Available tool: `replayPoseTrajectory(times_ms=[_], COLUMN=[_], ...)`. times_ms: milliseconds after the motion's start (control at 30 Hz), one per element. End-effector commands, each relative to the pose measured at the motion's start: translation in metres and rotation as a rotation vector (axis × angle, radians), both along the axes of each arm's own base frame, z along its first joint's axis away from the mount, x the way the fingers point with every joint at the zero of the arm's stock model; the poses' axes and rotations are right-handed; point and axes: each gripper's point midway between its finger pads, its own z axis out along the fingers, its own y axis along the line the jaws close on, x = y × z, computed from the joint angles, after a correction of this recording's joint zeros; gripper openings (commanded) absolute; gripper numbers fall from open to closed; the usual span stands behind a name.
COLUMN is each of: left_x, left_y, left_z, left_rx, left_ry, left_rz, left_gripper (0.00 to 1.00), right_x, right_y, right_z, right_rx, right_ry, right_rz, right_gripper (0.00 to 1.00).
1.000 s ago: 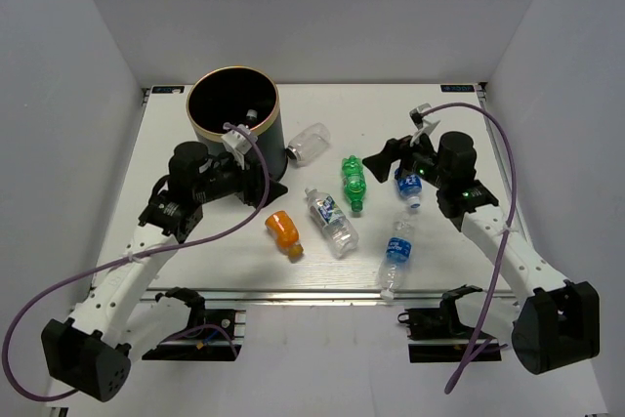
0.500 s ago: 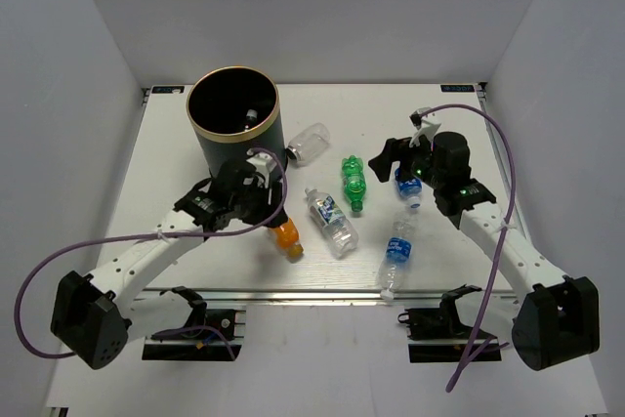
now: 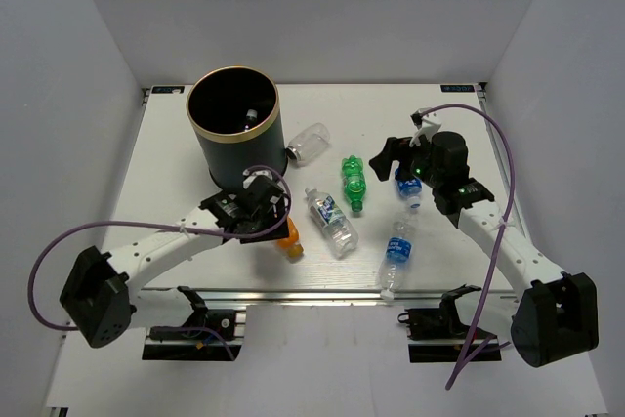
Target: Put the plastic bottles in the bin
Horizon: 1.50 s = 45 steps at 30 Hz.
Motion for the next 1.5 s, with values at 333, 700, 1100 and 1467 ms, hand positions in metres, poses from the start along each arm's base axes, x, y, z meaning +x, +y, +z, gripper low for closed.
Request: replayPoseTrajectory(times_ms=[333,700,1100,1467], left_x=[0.014,0.036,0.047,0.043], left_y=[-0.036,-0.028,-0.026,-0.09], left_z=[-0.009,-0.034,-0.058,-0.011], left_rx=[0.064,0.155,0.235,0.153], left_ry=[-0.014,-0.062,-0.059,-0.097], left_rz=[0.131,0.222,0.216,-0.086], left_gripper=[0.87,0.9,0.72,0.0], right_x=[0.003,0.001,-0.002,-0.003], right_y=[0.011,0.014,0.016,0.017], right_z=[0.029,0.028,0.027,0.028], right_rx=[0.06,0.072,0.075,0.073], right_ry=[-0.073,-0.068,-0.068,-0.079], right_rz=[0.034,0.05,0.069,0.082], right_gripper=[0.87,0.87,0.87,0.74])
